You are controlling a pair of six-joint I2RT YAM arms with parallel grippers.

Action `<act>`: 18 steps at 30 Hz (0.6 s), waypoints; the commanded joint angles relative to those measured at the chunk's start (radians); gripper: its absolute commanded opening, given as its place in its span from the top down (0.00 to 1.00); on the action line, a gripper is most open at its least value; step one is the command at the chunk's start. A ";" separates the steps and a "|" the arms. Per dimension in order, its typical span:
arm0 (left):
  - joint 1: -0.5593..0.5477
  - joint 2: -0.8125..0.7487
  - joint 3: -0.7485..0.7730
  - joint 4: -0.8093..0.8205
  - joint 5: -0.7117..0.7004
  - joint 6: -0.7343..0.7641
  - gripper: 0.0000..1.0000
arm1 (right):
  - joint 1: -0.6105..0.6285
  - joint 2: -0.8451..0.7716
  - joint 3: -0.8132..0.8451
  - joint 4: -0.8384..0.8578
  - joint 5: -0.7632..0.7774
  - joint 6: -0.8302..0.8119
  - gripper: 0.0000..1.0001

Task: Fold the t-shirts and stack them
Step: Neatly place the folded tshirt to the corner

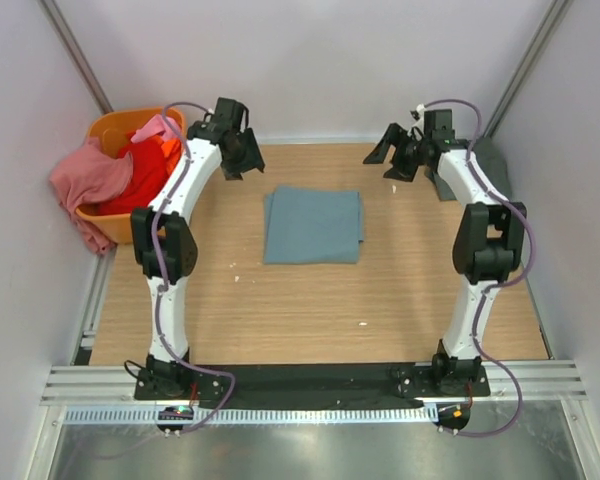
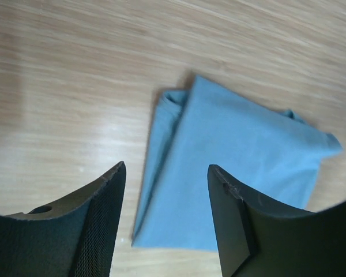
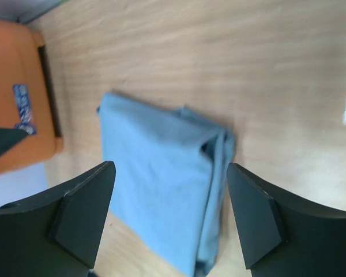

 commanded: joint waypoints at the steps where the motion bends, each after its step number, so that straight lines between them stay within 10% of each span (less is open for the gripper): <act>1: -0.066 -0.183 -0.071 0.000 -0.028 0.062 0.40 | 0.026 -0.182 -0.234 0.143 -0.077 0.028 0.15; 18: -0.249 -0.861 -0.849 0.057 -0.223 0.091 0.41 | 0.028 -0.054 -0.495 0.359 -0.125 0.065 0.14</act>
